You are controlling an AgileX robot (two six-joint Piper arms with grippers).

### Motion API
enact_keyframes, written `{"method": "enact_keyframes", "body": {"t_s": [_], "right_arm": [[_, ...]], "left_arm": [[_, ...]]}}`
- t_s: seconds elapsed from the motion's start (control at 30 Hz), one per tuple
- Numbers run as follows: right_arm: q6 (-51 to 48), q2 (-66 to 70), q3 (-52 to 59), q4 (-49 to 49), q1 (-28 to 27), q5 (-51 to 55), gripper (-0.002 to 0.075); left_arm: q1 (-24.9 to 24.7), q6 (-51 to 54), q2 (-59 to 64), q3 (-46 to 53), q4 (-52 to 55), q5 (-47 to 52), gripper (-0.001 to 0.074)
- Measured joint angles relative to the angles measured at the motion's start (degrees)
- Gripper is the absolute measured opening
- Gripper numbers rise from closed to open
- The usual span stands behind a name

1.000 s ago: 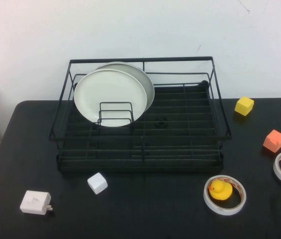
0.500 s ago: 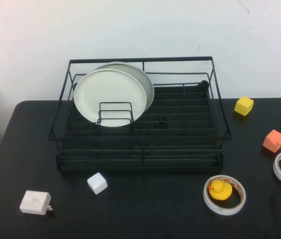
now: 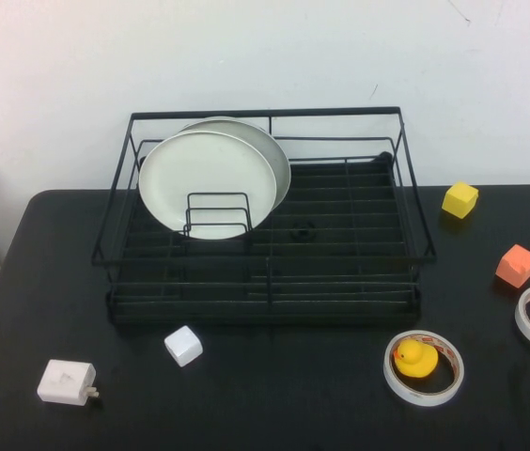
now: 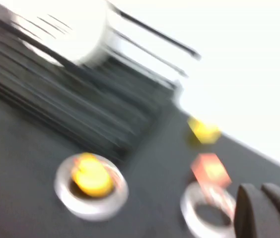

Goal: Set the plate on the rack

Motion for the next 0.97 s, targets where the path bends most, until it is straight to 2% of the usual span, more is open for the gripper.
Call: {"method": "enact_keyframes", "body": {"t_s": [0.17, 0.27, 0.37, 0.57, 0.8, 0.97], "right_arm": [[28.5, -6.7, 7.7, -22.7, -2.0, -1.6, -0.0002], [40.1, -9.5, 11.7, -30.3, -2.1, -5.5, -0.0002], [47.7, -10.5, 15.0, -33.4, -1.4, -11.1, -0.0002], [50.4, -10.7, 15.4, -35.4, 3.5, -10.5, -0.0002], [52.4, -10.7, 15.4, -35.5, 3.5, -10.2, -0.0002], [60.9, -10.7, 15.2, -40.2, 3.5, -9.6, -0.0002]], "left_arm": [[0.0, 0.0, 0.0, 0.0, 0.0, 0.0, -0.0001], [0.0, 0.1, 0.0, 0.0, 0.0, 0.0, -0.0002], [0.0, 0.1, 0.0, 0.0, 0.0, 0.0, -0.0002], [0.0, 0.1, 0.0, 0.0, 0.0, 0.0, -0.0002], [0.0, 0.1, 0.0, 0.0, 0.0, 0.0, -0.0002], [0.0, 0.1, 0.0, 0.0, 0.0, 0.0, -0.0002]]}}
